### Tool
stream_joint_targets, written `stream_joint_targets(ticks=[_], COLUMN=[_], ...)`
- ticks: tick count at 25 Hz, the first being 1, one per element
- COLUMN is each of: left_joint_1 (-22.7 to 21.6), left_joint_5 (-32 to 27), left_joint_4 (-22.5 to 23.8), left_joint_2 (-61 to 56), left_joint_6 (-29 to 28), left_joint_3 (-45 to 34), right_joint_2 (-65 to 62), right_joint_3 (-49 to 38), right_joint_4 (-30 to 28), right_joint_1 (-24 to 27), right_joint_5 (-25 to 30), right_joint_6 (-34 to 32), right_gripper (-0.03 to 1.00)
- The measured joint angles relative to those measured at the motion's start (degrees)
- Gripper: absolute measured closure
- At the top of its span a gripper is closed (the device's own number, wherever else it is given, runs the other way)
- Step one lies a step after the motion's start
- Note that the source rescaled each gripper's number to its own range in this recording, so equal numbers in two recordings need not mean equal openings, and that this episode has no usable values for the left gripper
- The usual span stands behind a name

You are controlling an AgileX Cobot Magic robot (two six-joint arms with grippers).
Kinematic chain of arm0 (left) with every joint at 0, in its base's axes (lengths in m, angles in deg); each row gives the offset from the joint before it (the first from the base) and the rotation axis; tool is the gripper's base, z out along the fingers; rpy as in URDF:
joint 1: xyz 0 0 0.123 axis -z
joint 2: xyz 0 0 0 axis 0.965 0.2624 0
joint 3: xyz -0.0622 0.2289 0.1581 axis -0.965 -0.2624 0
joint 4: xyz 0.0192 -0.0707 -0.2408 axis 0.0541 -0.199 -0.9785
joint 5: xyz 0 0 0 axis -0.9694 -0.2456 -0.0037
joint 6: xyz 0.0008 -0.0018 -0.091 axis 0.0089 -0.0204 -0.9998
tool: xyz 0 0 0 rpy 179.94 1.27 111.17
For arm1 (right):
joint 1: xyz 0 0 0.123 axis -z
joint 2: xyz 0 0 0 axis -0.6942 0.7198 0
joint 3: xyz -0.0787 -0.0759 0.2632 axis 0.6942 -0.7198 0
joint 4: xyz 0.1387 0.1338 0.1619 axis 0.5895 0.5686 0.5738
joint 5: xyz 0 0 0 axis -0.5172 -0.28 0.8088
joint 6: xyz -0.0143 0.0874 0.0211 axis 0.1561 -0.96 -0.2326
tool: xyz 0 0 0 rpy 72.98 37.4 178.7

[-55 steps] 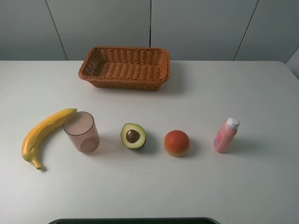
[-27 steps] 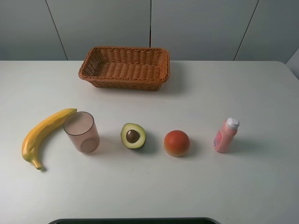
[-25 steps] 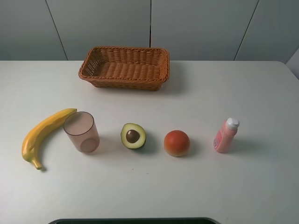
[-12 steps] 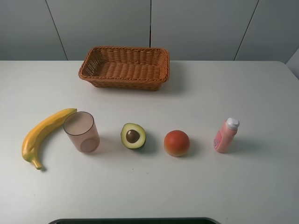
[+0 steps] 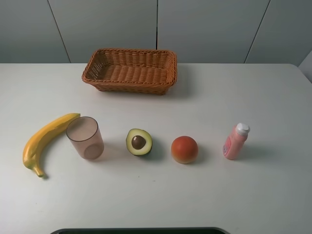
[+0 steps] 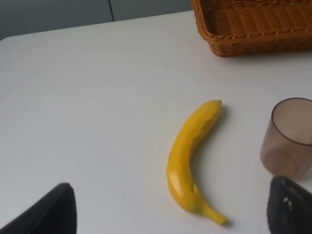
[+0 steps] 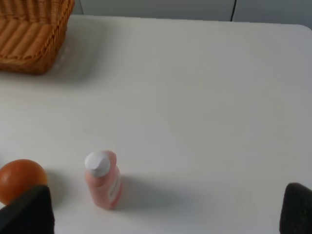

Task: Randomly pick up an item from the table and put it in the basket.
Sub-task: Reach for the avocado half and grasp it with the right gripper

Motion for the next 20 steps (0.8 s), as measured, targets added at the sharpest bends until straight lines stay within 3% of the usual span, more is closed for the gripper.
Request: stream_joint_targets(ticks=[9,13,20], left_joint_1=[0.0,0.0,0.0], left_joint_5=[0.0,0.0,0.0], left_joint_4=[0.0,0.0,0.0], left_joint_2=[0.0,0.0,0.0], left_joint_6=[0.0,0.4,0.4], left_joint_3=[0.0,0.0,0.0], right_joint_2=[34.8,46.4,60.7], right_joint_3=[19.4,22.3,22.7], right_joint_4=[8.5,7.9,5.6], right_joint_1=[-0.9,-9.1,-26.4], right_joint_5=[-1.6,-5.3,-9.6], right_joint_6=[19.0,21.2,19.3], right_gripper=[-0.03,-0.03,-0.03])
